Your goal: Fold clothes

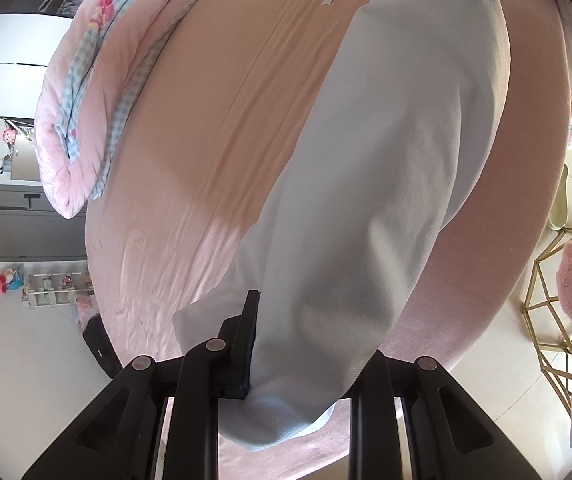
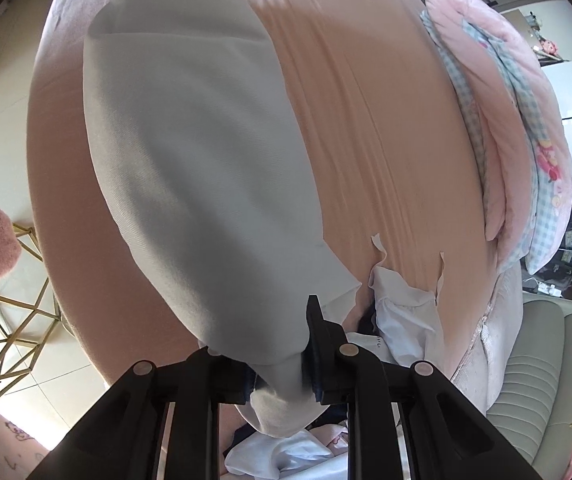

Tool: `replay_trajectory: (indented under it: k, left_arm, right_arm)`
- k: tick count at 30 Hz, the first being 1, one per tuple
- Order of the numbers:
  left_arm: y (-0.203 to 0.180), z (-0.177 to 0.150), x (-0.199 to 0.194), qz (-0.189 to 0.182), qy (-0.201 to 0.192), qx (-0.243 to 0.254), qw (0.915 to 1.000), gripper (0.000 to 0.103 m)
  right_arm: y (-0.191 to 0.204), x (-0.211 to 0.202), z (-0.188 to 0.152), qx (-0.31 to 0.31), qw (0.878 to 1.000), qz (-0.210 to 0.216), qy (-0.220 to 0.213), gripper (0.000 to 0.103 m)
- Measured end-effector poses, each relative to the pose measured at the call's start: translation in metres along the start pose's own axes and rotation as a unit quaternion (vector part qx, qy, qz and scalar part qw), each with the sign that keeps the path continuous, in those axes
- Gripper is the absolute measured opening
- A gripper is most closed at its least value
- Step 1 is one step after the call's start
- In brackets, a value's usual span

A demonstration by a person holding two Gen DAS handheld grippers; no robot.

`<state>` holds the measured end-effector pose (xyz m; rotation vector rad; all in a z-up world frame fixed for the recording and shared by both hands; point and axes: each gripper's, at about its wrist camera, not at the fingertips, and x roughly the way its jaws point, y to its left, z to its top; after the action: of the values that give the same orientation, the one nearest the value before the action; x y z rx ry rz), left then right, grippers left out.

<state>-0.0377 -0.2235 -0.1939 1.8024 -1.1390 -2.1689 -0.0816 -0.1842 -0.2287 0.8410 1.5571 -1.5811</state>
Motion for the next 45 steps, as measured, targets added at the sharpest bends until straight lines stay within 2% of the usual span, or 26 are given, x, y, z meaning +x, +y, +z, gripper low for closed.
replay_trajectory:
  k: [7,11,18,23,37,41,45]
  left_arm:
    - [-0.008,-0.002,-0.026,0.014,0.001,-0.003,0.9999,0.02]
    - [-0.018,-0.006,-0.041,0.018,-0.002,0.006,0.9998,0.02]
    - [-0.043,-0.015,-0.034,-0.031,0.012,0.028,0.999,0.02]
    - [-0.041,-0.01,-0.016,-0.041,0.019,0.03,0.9985,0.02]
    - [0.009,0.018,0.023,-0.119,0.038,-0.003,0.9922,0.022]
    - [0.019,0.025,0.037,-0.134,0.05,-0.004,0.9897,0.028]
    - [0.032,0.041,0.049,-0.14,0.058,-0.021,0.9882,0.03]
  right_arm:
    - [0.008,-0.028,-0.016,-0.001,1.0,-0.026,-0.017,0.017]
    - [0.017,-0.038,-0.029,-0.003,1.0,-0.015,-0.017,0.017]
    - [0.04,-0.041,-0.046,-0.024,1.0,0.012,-0.001,0.017]
    - [0.038,-0.03,-0.043,-0.021,0.999,0.037,0.012,0.017]
    - [-0.013,-0.005,-0.028,0.034,0.991,0.123,0.035,0.018]
    - [-0.033,0.004,-0.025,0.053,0.986,0.154,0.041,0.018]
    - [-0.051,0.017,-0.017,0.065,0.986,0.145,0.048,0.018]
